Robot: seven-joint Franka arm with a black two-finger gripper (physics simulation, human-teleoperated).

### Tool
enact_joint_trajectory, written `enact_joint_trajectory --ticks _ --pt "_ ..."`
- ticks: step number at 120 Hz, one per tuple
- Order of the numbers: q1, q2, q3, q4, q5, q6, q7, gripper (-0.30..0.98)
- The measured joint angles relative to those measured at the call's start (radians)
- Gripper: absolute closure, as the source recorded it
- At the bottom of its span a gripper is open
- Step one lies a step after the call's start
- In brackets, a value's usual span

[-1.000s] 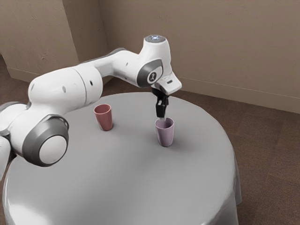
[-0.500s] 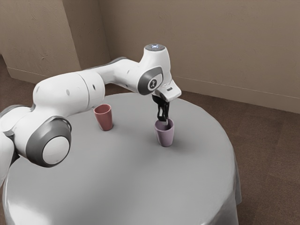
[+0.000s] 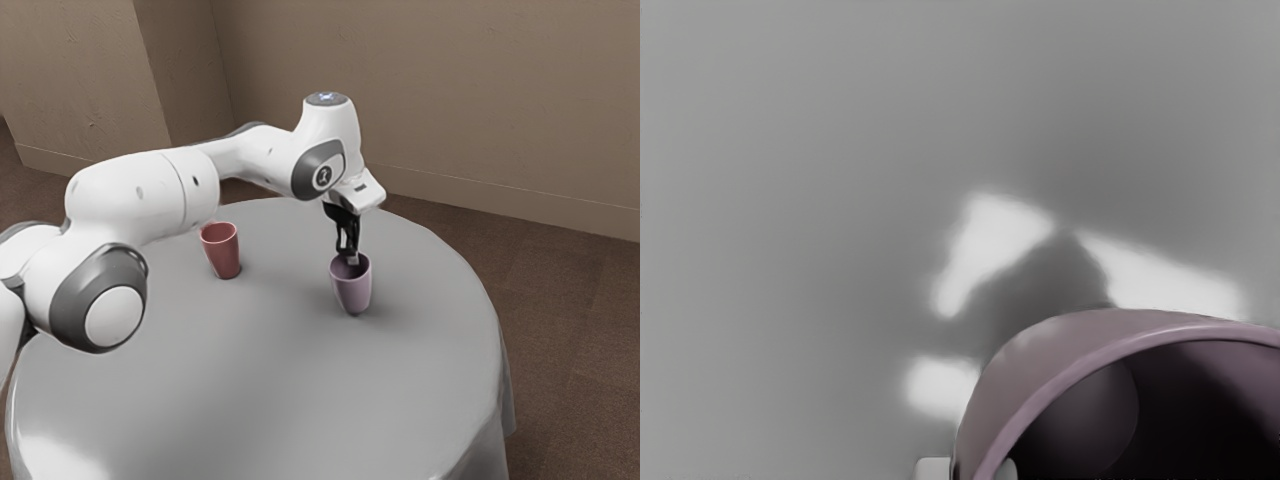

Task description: Place the right cup onto the left cup

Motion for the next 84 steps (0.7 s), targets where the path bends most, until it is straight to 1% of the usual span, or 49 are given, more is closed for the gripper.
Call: enact_joint_trajectory --ticks 17,34,84 --pt "0.028 -0.089 -0.001 -0.081 -0.001 -0.009 -0.011 0.78" --pt "0.082 -0.175 -0.006 -0.147 0.002 -0.024 -0.021 0.78" --pt "0.218 -0.254 0.009 -0.156 0.018 -0.097 -0.036 0.79"
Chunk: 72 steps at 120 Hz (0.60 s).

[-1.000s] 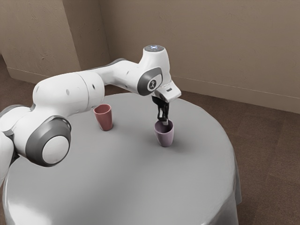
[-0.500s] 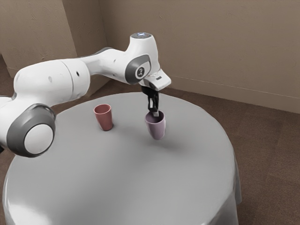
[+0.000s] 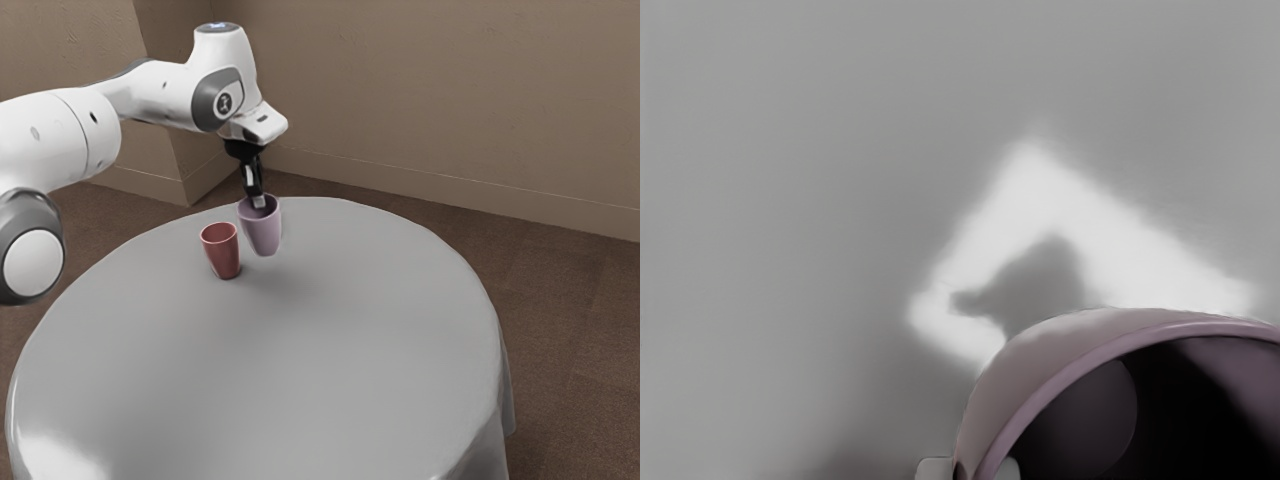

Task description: Place the right cup onto the left cup

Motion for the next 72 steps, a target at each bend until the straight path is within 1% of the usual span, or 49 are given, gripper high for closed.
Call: enact_joint_trajectory --ticks 28,48,72 --pt "0.048 -0.033 0.006 0.001 0.029 -0.043 -0.002 0.79" --pt "0.064 -0.040 0.040 0.002 0.035 -0.062 0.004 0.79" --pt "0.081 -0.032 0.057 0.016 0.036 -0.067 0.023 0.79"
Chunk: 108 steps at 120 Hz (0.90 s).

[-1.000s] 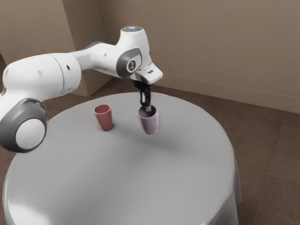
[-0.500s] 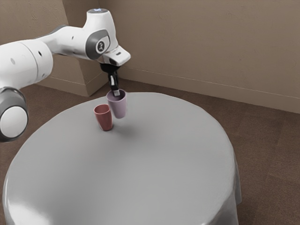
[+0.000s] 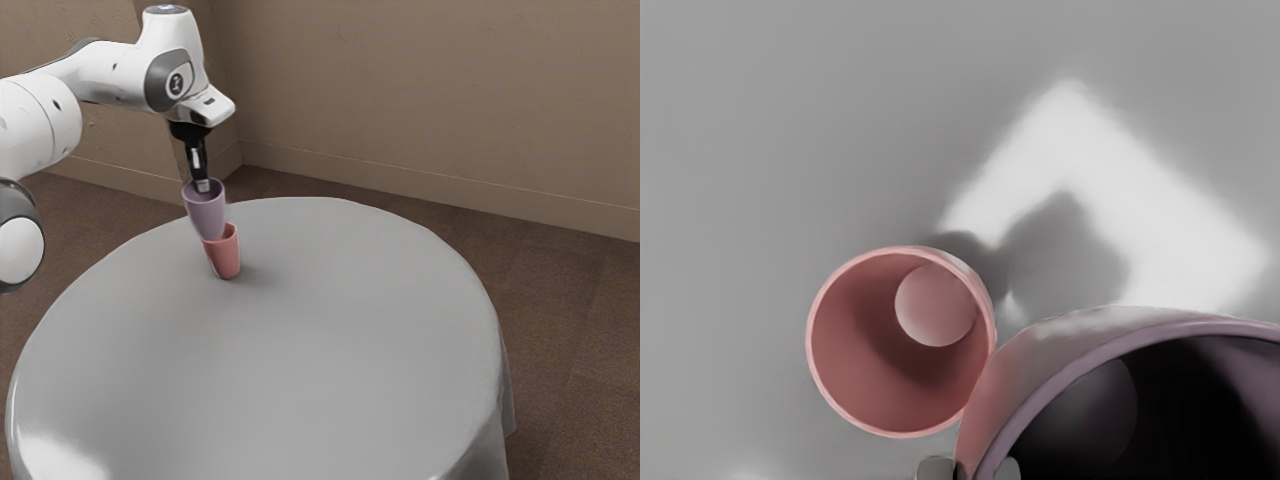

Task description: Place the right cup onto the left cup

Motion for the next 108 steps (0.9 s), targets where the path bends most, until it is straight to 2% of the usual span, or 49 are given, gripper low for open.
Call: enact_joint_trajectory --ticks 108 --pt "-0.007 0.167 0.046 0.173 -0.002 0.084 0.147 0.79"
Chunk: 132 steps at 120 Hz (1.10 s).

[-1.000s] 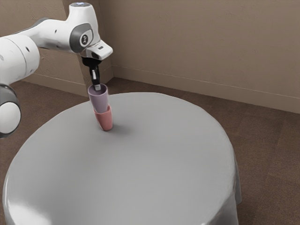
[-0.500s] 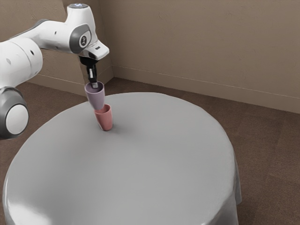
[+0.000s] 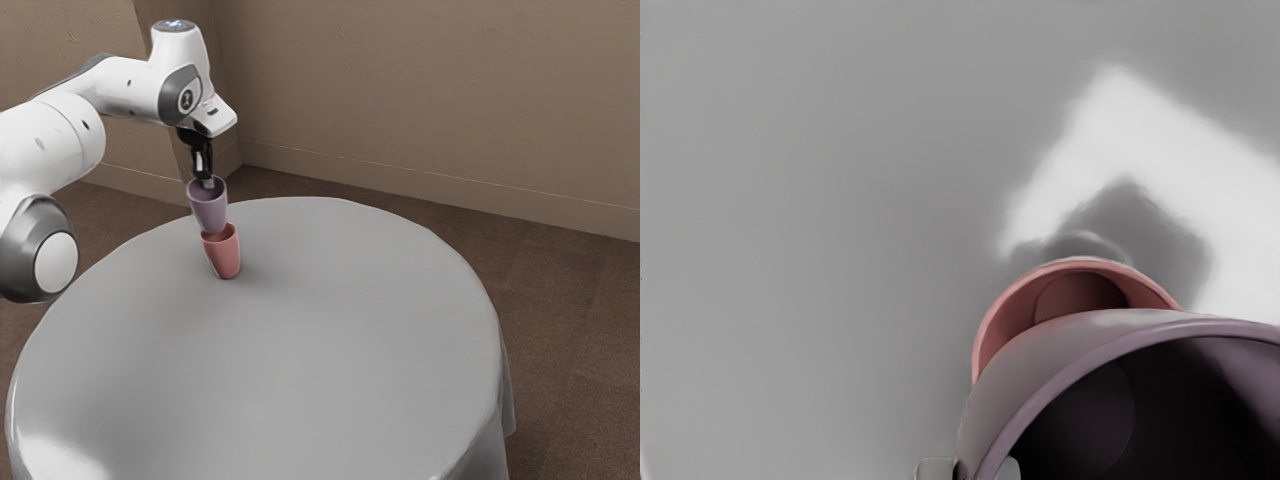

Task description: Place the right cup onto the left cup

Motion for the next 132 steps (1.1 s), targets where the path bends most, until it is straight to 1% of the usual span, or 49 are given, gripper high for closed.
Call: enact_joint_trajectory --ticks 39,96,117,132 --pt "-0.002 -0.010 0.011 -0.045 -0.014 0.002 0.024 0.79" --pt "-0.006 0.008 0.011 -0.036 -0.016 0.015 0.040 0.78" --pt "-0.006 -0.002 0.012 -0.048 -0.028 0.012 0.033 0.39" --pt "-0.008 -0.042 0.014 -0.079 -0.030 0.000 0.028 0.22"
